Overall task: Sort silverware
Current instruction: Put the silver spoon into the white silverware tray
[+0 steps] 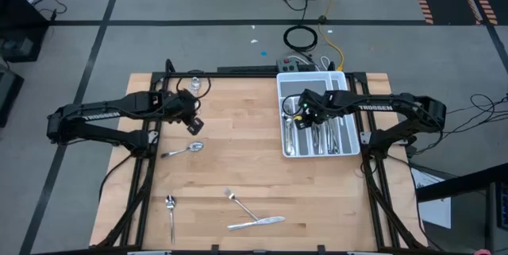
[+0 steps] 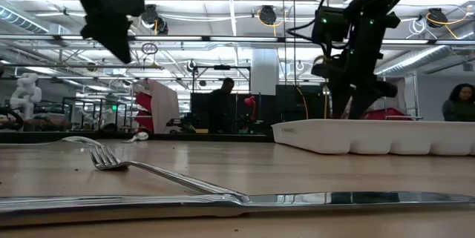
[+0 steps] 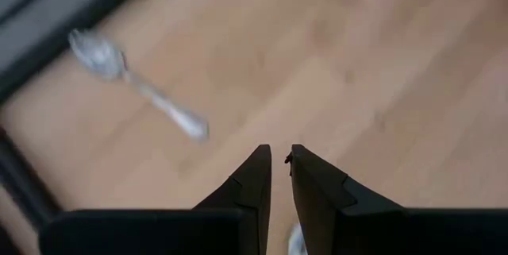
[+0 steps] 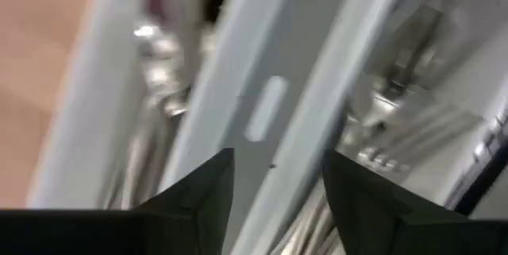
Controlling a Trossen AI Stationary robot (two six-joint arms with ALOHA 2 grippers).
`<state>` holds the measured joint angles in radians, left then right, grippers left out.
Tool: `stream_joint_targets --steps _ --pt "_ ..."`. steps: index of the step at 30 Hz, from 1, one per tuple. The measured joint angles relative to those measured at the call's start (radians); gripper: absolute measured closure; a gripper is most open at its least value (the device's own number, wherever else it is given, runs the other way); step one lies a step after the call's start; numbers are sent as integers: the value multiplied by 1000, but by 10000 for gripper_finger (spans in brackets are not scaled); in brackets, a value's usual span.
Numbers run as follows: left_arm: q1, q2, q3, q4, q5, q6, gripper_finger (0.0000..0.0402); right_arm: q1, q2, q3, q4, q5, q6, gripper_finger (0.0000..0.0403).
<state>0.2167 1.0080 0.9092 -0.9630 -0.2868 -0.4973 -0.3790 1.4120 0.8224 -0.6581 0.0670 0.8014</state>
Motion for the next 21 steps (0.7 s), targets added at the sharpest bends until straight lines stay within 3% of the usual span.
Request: stream_joint_targets --steps 3,8,13,21 --pt "-29 0 0 -112 59 8 345 15 0 42 -9 -14 -78 213" --pt "-109 -2 -27 -236 54 -31 345 22 0 143 -64 -6 -153 211" --pt "-207 -4 -168 -161 134 -115 345 22 0 261 -156 46 -232 211" --pt "-335 -4 -360 -9 141 -142 345 22 0 406 -259 133 -352 211"
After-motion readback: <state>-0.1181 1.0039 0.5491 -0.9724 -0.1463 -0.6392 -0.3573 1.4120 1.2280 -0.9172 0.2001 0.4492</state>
